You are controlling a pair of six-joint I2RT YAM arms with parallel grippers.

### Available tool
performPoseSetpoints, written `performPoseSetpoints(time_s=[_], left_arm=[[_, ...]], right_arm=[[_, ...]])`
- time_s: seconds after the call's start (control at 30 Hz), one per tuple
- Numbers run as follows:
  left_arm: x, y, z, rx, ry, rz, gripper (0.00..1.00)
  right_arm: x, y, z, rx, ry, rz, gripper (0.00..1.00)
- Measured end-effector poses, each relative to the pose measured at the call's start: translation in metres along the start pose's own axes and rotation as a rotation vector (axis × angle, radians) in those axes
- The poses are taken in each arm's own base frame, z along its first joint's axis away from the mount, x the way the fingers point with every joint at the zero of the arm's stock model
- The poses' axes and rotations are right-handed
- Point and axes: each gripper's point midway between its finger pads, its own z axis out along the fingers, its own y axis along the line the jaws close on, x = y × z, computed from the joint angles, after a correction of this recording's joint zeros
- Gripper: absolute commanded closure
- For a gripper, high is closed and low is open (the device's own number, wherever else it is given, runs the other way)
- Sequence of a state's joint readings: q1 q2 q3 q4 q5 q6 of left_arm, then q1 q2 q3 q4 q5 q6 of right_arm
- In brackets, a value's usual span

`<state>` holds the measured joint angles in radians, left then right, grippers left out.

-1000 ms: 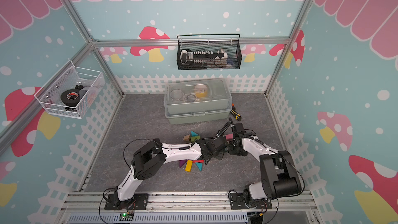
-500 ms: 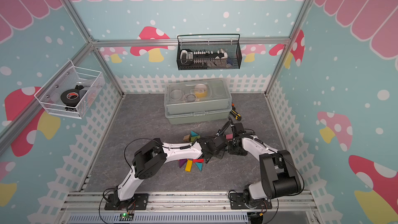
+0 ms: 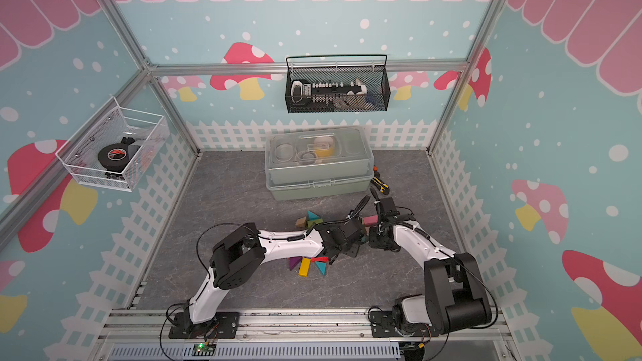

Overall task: Assemble a piece of candy with building blocks
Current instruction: Assemble the building block at the center of the board, then adjust the building block at the center of the board.

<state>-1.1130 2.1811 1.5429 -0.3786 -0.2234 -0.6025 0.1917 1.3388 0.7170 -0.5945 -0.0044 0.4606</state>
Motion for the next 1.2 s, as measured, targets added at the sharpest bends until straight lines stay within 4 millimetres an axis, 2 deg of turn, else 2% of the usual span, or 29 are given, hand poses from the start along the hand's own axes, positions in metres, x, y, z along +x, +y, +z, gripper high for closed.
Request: performPoseSetpoints(time_s=[0.1,0.23,0.33,0.43,0.6,0.73,0.9,1.2], left_arm=[[0.001,0.001,-0.008,0.008,0.005,0.001,0.44],[-0.011,-0.003,-0.026,0.031,-0.021,-0.007,0.44],[-0.023,-0.004,-0.038,0.047,-0.046,-0.025,0.46],[-0.032,0.005,-0.041,0.043,-0.059,-0.053,0.48],[-0.04,0.029,-0.036,0.008,-0.055,-0.099,0.51],[-0.045,0.042,-0.033,-0.009,-0.055,-0.12,0.53],[-0.038,0.047,-0.023,-0.024,-0.031,-0.119,0.54],[-0.016,0.048,0.0,-0.034,0.042,-0.109,0.55]], right_arm=[[-0.001,0.0,-0.009,-0.006,-0.023,-0.004,0.6],[-0.005,-0.004,-0.014,0.02,-0.037,-0.011,0.61],[-0.015,-0.008,-0.019,0.045,-0.06,-0.008,0.62],[-0.032,-0.015,-0.021,0.071,-0.079,0.01,0.63],[-0.055,-0.028,-0.006,0.104,-0.064,0.04,0.64],[-0.058,-0.036,0.009,0.12,-0.027,0.058,0.64],[-0.064,-0.039,0.023,0.113,-0.003,0.068,0.64],[-0.067,-0.037,0.025,0.091,-0.01,0.071,0.64]])
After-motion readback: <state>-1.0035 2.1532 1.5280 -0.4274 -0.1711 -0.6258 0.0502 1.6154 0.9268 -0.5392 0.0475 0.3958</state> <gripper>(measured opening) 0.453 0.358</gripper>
